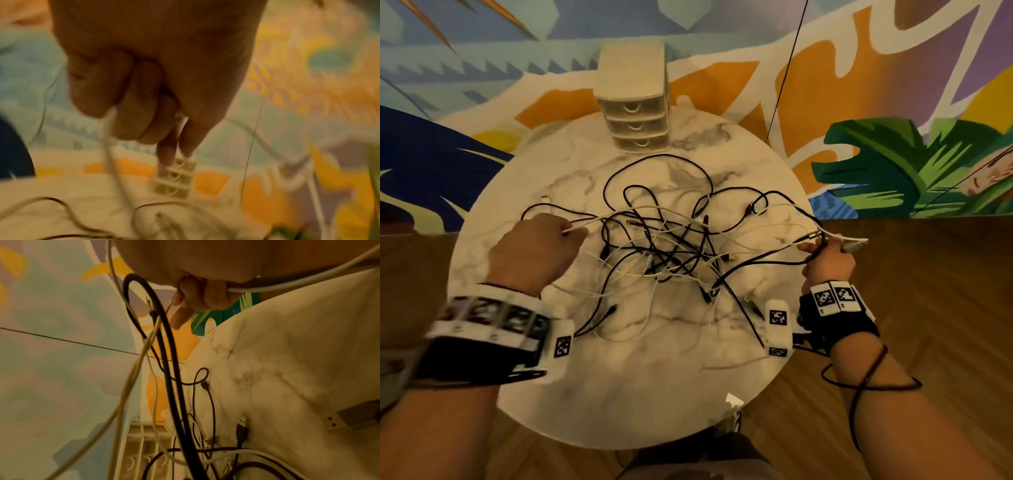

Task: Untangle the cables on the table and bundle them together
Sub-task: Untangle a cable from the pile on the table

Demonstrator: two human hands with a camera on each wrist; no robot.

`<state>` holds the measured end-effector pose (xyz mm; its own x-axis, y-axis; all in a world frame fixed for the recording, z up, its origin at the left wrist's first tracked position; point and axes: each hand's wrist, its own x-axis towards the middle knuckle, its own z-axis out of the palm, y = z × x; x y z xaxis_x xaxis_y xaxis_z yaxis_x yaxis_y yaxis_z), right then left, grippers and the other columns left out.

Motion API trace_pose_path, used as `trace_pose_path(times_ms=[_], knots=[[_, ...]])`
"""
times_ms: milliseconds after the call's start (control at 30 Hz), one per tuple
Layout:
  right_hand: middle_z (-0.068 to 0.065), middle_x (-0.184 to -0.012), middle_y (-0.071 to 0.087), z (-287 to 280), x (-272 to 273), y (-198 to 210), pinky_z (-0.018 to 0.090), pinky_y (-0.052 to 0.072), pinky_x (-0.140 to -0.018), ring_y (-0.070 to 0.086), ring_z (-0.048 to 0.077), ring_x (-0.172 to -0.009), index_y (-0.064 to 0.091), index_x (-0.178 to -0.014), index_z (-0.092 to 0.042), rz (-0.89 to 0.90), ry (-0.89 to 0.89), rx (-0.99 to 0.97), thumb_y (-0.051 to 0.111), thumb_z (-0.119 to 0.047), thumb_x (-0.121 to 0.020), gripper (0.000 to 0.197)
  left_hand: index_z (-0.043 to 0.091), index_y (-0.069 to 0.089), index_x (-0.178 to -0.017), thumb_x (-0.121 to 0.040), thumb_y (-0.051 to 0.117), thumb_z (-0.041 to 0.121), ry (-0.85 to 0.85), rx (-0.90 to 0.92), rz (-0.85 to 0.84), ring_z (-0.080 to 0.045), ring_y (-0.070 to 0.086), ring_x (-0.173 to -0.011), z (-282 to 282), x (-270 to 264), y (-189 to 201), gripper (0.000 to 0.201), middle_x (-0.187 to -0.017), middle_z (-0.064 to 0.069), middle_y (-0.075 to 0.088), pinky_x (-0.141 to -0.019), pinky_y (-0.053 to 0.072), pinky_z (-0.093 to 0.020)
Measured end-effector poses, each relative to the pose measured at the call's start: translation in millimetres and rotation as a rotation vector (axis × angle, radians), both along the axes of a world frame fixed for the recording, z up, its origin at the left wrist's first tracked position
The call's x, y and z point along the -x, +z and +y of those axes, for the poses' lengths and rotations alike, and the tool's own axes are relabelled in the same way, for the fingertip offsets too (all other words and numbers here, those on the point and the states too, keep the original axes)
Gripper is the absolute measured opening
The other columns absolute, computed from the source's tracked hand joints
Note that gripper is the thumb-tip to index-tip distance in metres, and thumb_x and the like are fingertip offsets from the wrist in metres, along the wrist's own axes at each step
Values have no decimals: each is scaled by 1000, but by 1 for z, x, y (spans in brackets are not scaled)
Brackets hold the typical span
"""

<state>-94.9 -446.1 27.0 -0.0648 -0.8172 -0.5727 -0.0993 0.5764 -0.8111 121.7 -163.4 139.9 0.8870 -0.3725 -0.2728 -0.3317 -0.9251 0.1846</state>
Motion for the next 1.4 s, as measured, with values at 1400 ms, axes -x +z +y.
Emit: trace_pose_path(times_ms=[1400], knots=[[12,-56,67,44,12,55,27,31,-49,47,20,-48,55,-59,-15,-141,418,433,42,-33,-100,47,17,64,-84,-89,39,35,-536,641,-35,-16,56,-68,-112,126,-51,31,-69,3,64,-58,46,-33]])
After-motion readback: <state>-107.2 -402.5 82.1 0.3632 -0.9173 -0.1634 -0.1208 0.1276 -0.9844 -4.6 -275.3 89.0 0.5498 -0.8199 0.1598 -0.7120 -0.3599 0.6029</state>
